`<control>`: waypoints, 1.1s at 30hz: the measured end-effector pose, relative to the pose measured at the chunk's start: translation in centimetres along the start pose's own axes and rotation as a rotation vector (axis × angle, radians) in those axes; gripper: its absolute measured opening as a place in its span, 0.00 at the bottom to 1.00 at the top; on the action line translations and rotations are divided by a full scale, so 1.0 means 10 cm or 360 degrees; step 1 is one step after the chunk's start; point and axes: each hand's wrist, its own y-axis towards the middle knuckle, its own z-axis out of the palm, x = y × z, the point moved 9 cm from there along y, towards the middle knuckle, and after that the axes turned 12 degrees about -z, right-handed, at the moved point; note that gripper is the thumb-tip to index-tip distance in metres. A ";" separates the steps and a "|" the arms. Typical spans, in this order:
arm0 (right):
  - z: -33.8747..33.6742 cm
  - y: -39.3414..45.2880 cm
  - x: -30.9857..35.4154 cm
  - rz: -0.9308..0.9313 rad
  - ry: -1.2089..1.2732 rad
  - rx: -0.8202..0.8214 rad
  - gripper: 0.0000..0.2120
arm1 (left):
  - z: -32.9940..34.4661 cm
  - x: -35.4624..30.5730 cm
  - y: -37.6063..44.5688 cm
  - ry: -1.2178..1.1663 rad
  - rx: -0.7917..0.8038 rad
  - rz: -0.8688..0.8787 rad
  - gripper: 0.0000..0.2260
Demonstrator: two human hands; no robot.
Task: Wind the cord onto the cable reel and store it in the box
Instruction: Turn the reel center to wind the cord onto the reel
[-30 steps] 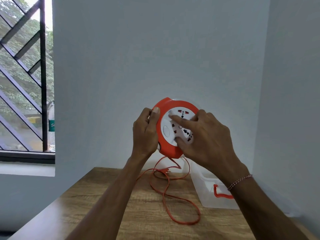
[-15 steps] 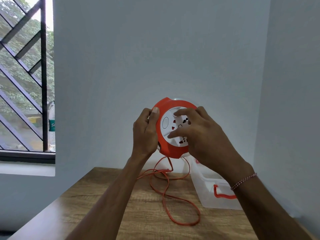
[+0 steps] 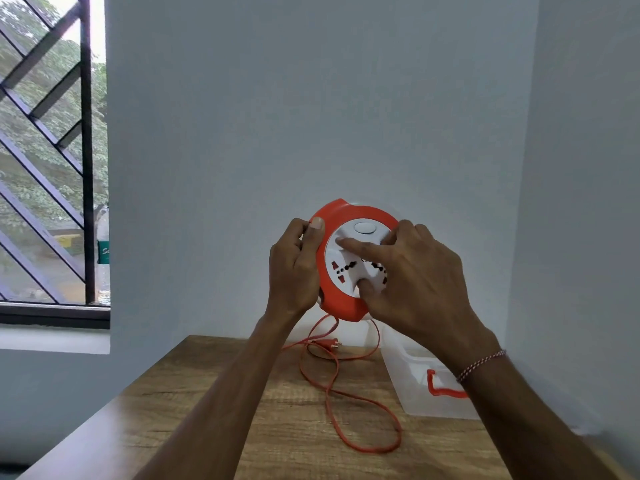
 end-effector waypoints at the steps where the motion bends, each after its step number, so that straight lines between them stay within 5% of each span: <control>1: 0.00 -0.01 -0.01 0.0020 0.0014 -0.0010 0.28 | 0.00 0.00 0.00 0.0005 0.0004 0.0005 0.11; 11: -0.09 0.01 -0.07 0.0201 0.0206 -0.0117 0.34 | -0.01 -0.05 0.00 0.0010 -0.0030 0.0034 0.12; 18: -0.22 0.07 0.07 -0.0151 0.0253 -0.0257 0.13 | -0.04 -0.04 0.01 -0.0036 -0.0032 0.0016 0.08; 25: 0.05 0.06 0.20 -0.0271 0.0094 0.0322 0.29 | -0.04 -0.05 0.00 -0.0037 -0.0036 0.0038 0.11; 33: 0.01 0.01 0.09 -0.0124 -0.0015 0.0122 0.30 | -0.02 -0.04 -0.01 0.0003 -0.0020 0.0030 0.09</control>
